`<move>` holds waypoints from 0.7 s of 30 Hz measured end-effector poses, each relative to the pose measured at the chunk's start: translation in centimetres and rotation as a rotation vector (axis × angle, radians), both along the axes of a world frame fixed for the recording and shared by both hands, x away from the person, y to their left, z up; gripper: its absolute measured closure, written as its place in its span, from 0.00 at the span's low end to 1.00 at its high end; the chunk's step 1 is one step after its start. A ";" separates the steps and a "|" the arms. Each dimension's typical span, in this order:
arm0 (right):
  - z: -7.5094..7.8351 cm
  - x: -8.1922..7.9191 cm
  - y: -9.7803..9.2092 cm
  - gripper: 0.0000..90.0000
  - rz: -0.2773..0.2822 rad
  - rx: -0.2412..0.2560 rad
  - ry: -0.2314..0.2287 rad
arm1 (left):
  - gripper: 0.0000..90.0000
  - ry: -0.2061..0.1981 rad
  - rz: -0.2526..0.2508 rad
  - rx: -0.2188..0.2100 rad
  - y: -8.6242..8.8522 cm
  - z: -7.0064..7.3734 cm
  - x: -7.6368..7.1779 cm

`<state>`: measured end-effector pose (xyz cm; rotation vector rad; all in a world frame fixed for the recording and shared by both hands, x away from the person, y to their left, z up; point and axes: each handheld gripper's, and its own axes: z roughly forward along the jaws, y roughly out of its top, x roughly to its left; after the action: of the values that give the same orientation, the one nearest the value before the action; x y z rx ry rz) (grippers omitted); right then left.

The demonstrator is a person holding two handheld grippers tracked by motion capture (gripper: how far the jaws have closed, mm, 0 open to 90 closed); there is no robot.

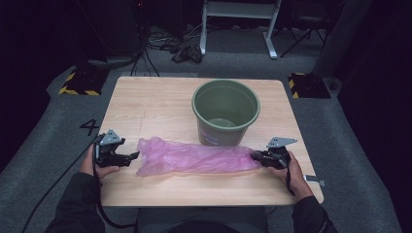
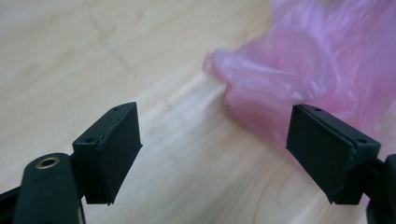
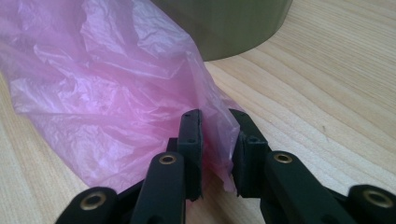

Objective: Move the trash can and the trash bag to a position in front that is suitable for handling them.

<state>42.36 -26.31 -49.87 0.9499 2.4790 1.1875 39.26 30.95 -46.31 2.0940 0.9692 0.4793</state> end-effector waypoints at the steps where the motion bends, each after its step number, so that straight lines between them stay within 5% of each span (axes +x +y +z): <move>1: 0.0 0.1 0.0 0.84 -0.001 0.000 0.003 | 0.19 -0.015 -0.025 -0.015 -0.2 0.4 0.2; 3: 0.0 0.1 -0.1 0.82 0.004 -0.004 0.000 | 0.19 -0.032 -0.070 -0.042 -1.0 1.1 0.5; 8: 0.0 0.2 -0.2 0.68 -0.009 -0.004 0.004 | 0.18 -0.041 -0.149 0.015 -3.5 2.1 1.2; 11: 0.0 0.2 -0.2 0.55 -0.005 -0.007 0.005 | 0.19 -0.063 -0.181 0.006 -4.9 3.0 1.0; 16: 0.0 0.1 0.1 0.53 -0.005 -0.025 -0.005 | 0.20 -0.104 -0.273 0.035 -7.5 4.4 -0.1; 21: 0.0 0.1 0.2 0.51 -0.003 -0.035 -0.008 | 0.20 -0.091 -0.375 0.081 -10.5 4.5 -1.1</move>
<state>42.43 -26.07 -49.87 0.9379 2.4823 1.1408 38.20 20.43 -41.84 2.2390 0.4948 0.4199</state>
